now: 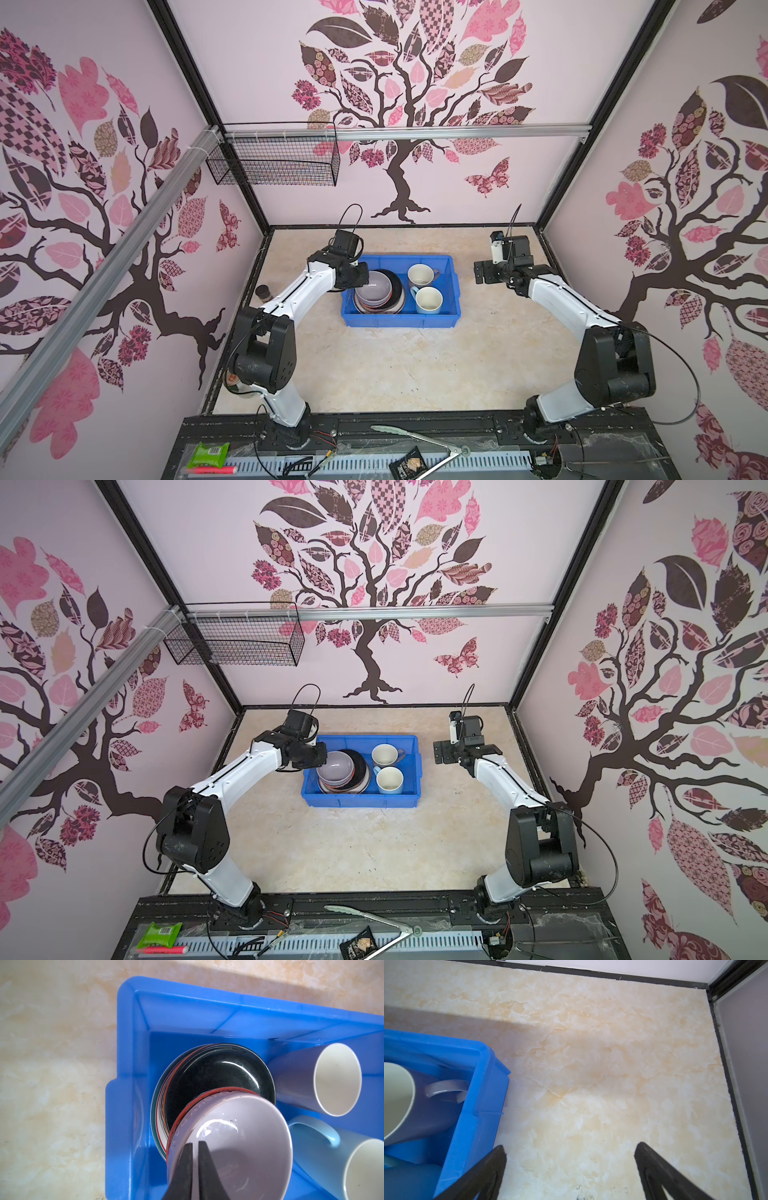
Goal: Place the mixed dishes into the plastic bin
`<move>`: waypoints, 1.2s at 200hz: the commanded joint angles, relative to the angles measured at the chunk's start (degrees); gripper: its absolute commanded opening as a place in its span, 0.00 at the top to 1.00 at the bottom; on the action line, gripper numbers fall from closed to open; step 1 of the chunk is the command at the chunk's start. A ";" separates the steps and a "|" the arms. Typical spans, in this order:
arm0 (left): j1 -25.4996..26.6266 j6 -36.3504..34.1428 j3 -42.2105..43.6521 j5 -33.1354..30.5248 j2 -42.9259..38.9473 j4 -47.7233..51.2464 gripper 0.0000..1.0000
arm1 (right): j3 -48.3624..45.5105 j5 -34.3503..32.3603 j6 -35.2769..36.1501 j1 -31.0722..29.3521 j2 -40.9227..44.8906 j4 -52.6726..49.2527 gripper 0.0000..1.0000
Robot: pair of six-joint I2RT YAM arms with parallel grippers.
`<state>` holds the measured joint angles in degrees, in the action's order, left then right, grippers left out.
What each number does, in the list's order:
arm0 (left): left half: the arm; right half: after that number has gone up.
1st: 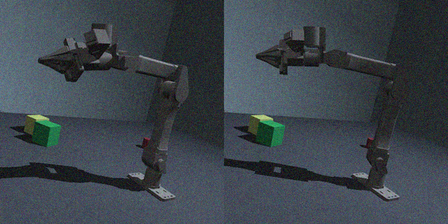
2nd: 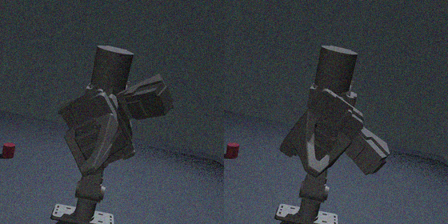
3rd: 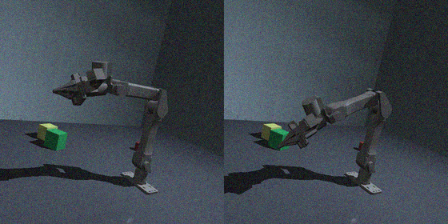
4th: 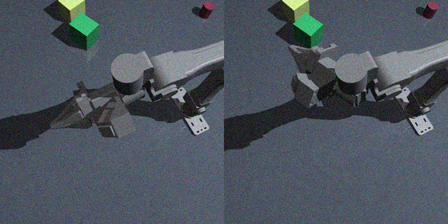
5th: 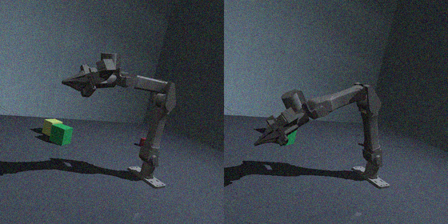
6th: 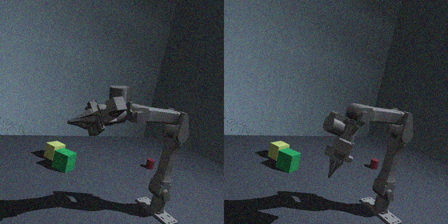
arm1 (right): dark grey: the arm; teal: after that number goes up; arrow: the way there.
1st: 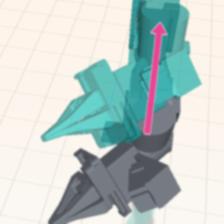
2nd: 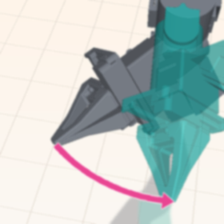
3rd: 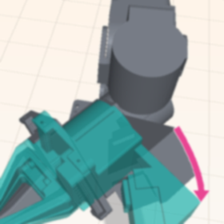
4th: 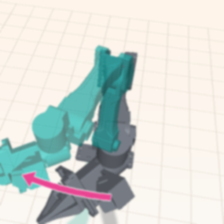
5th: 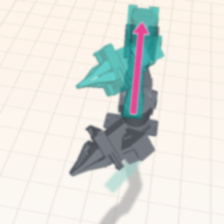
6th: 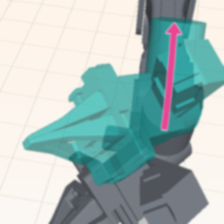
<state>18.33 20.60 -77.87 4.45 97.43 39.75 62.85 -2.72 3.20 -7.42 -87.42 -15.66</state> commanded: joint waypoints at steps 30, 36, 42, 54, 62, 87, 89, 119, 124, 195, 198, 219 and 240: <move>0.04 -1.00 -0.29 -2.81 -3.73 0.56 0.85 | 3.33 0.36 -0.34 0.14 0.23 -2.18 0.01; 0.04 -1.09 -0.14 -2.86 -4.05 0.95 0.85 | 3.51 0.43 -0.23 0.20 0.18 -2.18 0.01; 0.00 -1.24 0.00 -2.87 -4.35 1.31 0.85 | 3.58 0.33 -0.24 0.21 0.14 -2.27 0.00; 0.04 -1.19 0.72 -2.95 -5.11 1.65 0.85 | 3.69 0.18 -0.15 0.16 0.13 -2.36 0.00; 0.04 -1.07 1.55 -3.07 -5.57 1.33 0.85 | 3.71 0.21 -0.23 0.19 0.11 -2.41 0.01; 0.04 -0.74 3.38 -3.58 -5.37 0.89 0.86 | 3.74 0.48 -0.30 0.15 0.05 -2.61 0.00; 0.04 -0.78 3.41 -3.51 -5.20 0.93 0.86 | 3.72 0.58 -0.35 0.20 0.05 -2.69 0.00; 0.04 -1.00 3.84 -1.75 -3.36 1.57 0.86 | 4.02 0.81 -0.47 0.20 -0.12 -2.98 0.00; 0.04 -0.87 4.09 -1.61 -3.19 1.39 0.87 | 4.14 0.86 -0.44 0.19 -0.19 -3.10 0.01; 0.04 -0.74 5.52 -0.87 -1.56 0.29 0.94 | 4.64 0.66 -0.70 0.16 -0.21 -3.61 0.00; 0.04 -0.74 5.48 -0.85 -1.46 0.33 0.94 | 4.63 0.63 -0.68 0.20 -0.21 -3.63 0.00; 0.04 -0.69 4.94 -0.74 -1.27 0.85 0.93 | 4.83 0.30 -0.57 0.20 -0.21 -3.76 0.01; 0.04 -0.56 4.23 -1.83 -2.51 1.62 0.86 | 4.93 -0.08 -0.48 0.19 -0.17 -3.87 0.00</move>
<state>18.31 19.97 -73.80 2.90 95.53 40.80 64.90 -2.13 2.98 -7.42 -87.44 -18.48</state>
